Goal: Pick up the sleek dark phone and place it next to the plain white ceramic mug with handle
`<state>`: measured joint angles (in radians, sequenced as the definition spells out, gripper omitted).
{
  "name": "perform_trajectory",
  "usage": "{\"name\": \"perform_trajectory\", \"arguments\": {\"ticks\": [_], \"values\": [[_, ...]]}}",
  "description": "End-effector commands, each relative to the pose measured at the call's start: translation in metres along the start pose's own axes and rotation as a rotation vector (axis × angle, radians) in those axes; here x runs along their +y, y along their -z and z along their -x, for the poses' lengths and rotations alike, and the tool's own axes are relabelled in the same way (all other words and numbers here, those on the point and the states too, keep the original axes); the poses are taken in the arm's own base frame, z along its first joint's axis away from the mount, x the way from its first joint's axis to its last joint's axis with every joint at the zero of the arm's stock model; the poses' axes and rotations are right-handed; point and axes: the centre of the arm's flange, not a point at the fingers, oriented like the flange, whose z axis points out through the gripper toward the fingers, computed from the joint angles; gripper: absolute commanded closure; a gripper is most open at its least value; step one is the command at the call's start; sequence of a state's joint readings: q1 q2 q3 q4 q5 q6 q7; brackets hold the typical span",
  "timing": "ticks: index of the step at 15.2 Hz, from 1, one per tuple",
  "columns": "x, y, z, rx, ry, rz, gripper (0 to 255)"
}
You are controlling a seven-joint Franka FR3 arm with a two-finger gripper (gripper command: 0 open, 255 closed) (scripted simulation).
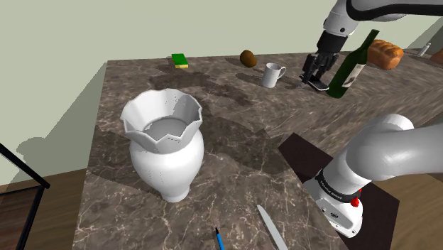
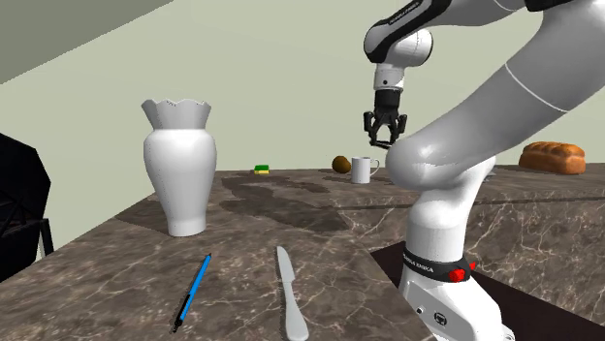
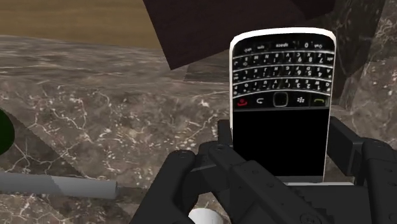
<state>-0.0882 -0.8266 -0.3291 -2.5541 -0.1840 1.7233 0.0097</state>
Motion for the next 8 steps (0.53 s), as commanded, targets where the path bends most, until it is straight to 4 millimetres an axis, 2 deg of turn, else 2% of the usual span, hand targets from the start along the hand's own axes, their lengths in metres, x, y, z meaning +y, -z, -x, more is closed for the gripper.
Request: {"name": "perform_trajectory", "arguments": {"ticks": [1,8], "values": [[0.024,0.003,-0.010,0.000,0.001,0.001,255],[0.109,0.009,-0.045,0.000,0.001,0.001,255]]}}
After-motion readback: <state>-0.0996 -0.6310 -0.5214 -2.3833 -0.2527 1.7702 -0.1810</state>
